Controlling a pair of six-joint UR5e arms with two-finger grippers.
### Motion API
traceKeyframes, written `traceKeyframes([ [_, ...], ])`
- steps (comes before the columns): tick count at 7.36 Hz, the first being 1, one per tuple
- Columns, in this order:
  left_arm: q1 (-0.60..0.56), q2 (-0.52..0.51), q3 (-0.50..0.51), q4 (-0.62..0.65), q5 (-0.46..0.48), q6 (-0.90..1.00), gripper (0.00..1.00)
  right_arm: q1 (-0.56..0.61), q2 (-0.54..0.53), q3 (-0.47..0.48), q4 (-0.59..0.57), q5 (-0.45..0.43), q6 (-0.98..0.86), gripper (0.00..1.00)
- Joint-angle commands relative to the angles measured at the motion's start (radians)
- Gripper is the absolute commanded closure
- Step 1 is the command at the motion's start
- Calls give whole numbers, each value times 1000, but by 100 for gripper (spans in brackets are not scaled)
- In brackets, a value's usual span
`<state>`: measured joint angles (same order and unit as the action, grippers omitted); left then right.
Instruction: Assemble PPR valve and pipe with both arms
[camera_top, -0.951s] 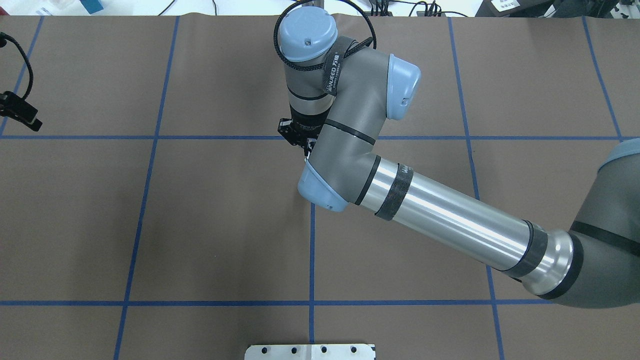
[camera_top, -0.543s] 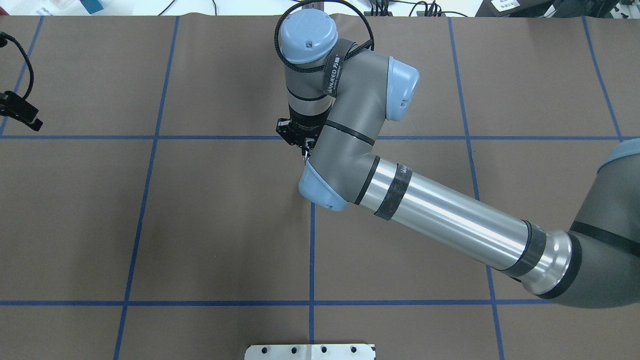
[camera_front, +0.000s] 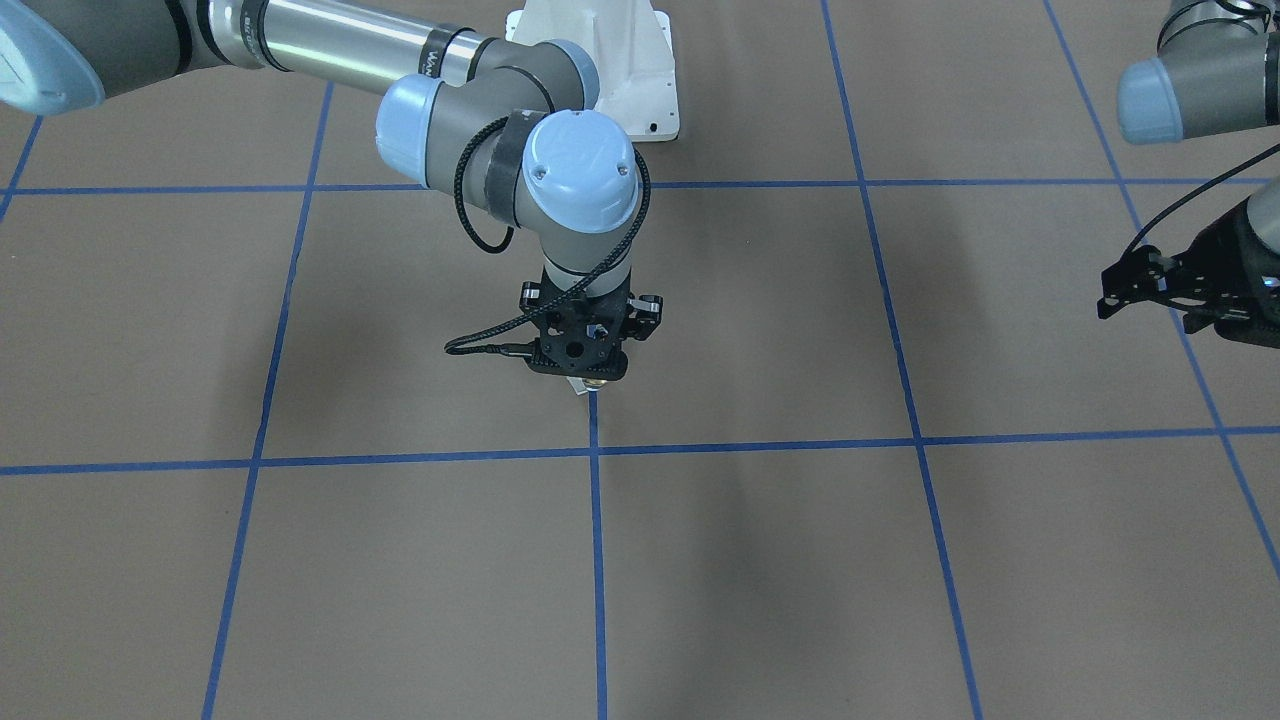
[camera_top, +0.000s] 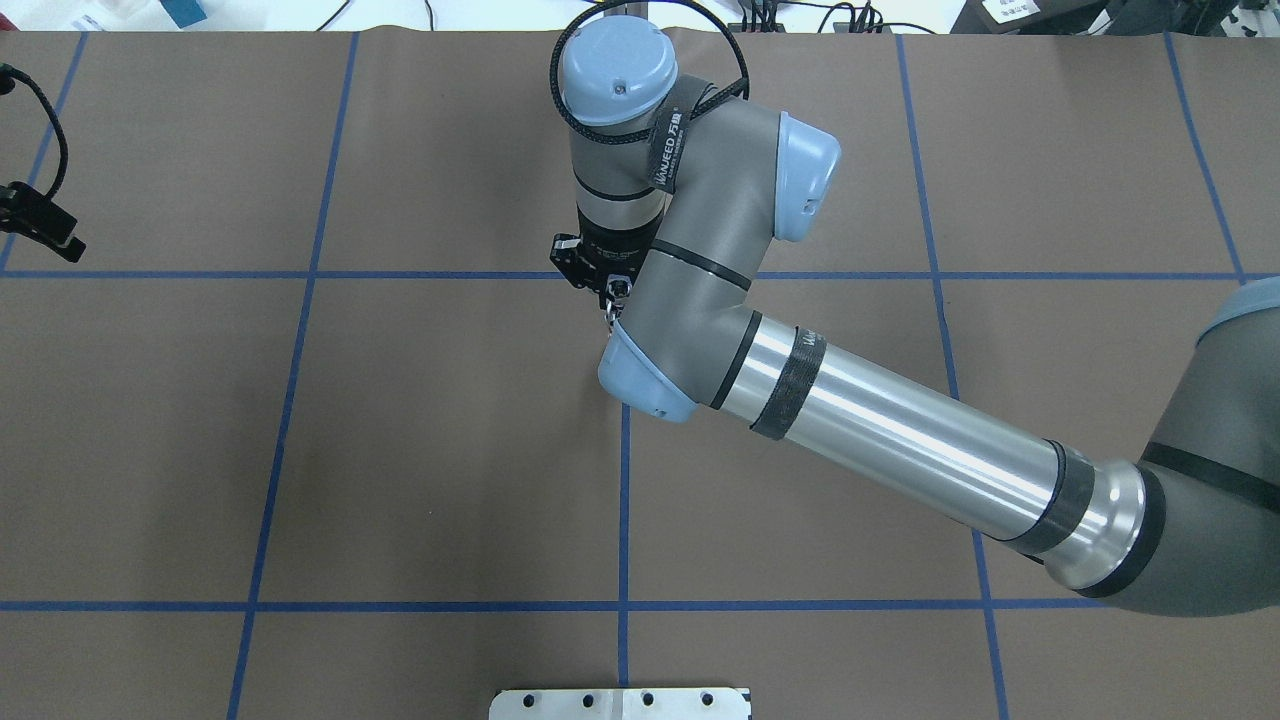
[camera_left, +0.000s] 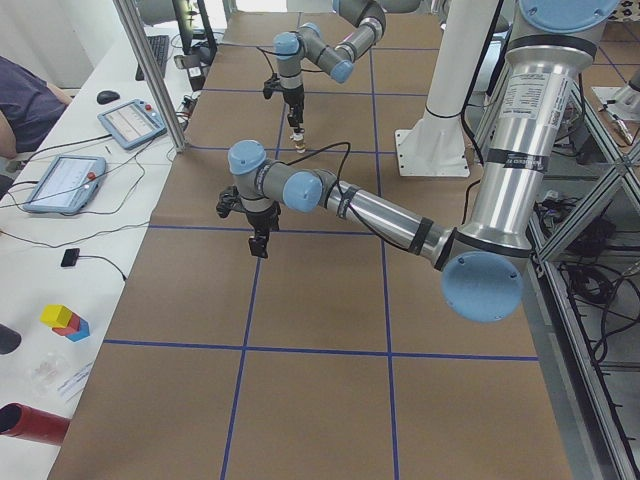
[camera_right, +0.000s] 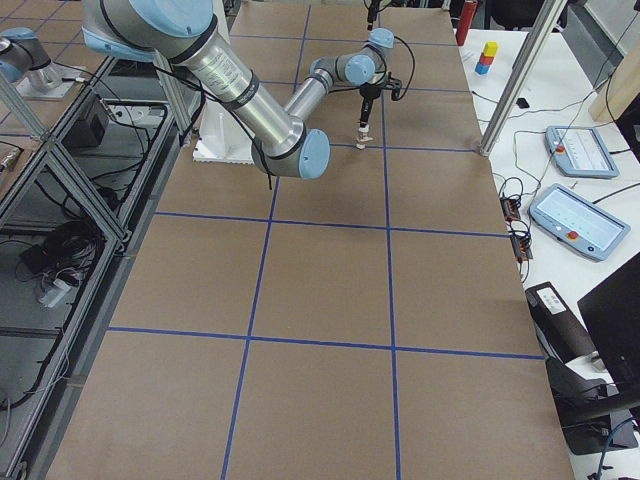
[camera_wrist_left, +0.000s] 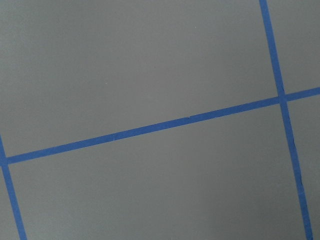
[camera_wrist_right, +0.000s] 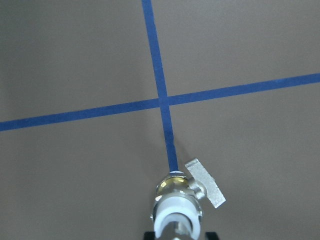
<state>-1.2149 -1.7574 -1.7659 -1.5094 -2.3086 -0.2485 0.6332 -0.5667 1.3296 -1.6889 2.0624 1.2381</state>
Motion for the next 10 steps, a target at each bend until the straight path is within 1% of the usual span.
traceKeyframes([
  [1,0,-1,0,0,0,-2,0,-1,-1,0,0,-1,6,0],
  [2,0,-2,0,0,0,-6,0,-1,-1,0,0,-1,6,0],
  [3,0,-5,0,0,0,-8,0,-1,-2,2,0,-2,9,3],
  [4,0,-7,0,0,0,-9,0,-1,-5,2,0,-2,29,23],
  [5,0,-8,-1,0,0,-11,0,-1,-7,2,0,-1,30,17],
  [6,0,-10,-1,0,0,-11,0,-1,-6,2,0,-1,30,14],
  [7,0,-10,-4,0,0,-11,0,-1,-4,3,1,-2,47,54],
  [8,0,-11,-3,0,0,-11,0,-1,-7,5,1,-2,47,51],
  [9,0,-11,0,0,0,-9,0,-1,-7,9,0,-1,41,28],
  [10,0,-11,0,0,0,-6,0,-1,-7,11,0,-1,41,19],
])
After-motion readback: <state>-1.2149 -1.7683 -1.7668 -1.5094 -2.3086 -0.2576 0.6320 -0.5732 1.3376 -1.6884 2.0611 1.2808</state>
